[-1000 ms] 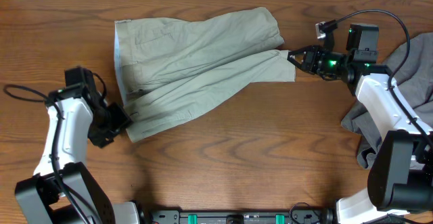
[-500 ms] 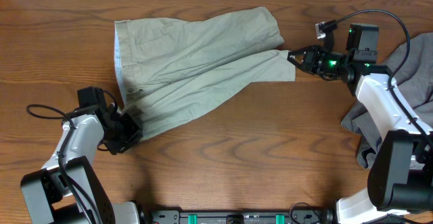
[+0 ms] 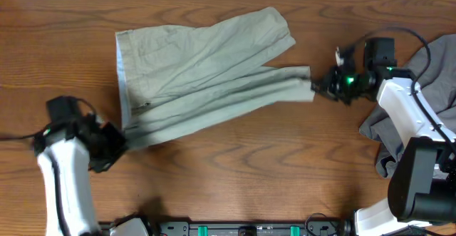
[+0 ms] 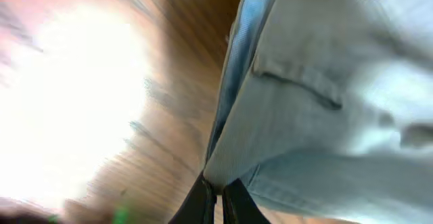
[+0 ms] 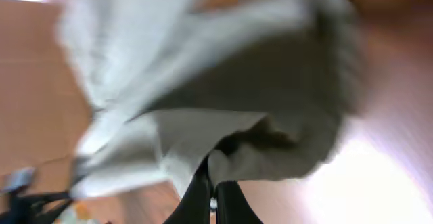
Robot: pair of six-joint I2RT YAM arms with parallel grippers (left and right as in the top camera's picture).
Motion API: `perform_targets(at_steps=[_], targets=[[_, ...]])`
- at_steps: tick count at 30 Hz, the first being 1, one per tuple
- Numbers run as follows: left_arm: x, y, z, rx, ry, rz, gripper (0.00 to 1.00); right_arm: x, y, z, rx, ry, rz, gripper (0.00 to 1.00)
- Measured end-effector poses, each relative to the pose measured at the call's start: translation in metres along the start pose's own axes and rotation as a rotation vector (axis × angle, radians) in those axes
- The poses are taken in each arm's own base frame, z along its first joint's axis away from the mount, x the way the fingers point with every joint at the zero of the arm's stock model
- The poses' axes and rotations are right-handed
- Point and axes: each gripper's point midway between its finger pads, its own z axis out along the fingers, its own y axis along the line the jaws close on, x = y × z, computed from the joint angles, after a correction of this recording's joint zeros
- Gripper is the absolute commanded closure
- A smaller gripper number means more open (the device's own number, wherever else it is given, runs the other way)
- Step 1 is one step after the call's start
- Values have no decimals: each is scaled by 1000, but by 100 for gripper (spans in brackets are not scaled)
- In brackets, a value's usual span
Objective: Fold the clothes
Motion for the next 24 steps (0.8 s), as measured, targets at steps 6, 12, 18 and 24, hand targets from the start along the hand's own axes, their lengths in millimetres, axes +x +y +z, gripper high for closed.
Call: perform_targets(at_steps=[6, 12, 18, 24], targets=[[4, 13, -32, 19, -96, -65, 94, 48, -32, -5, 165, 163, 115, 99], [10, 35, -37, -44, -92, -134, 94, 91, -11, -16, 4, 350, -95, 99], [14, 45, -39, -80, -87, -128, 94, 119, 19, -30, -251, 423, -378, 98], [8, 42, -48, -78, -123, -97, 94, 107, -22, -23, 20, 421, -287, 99]])
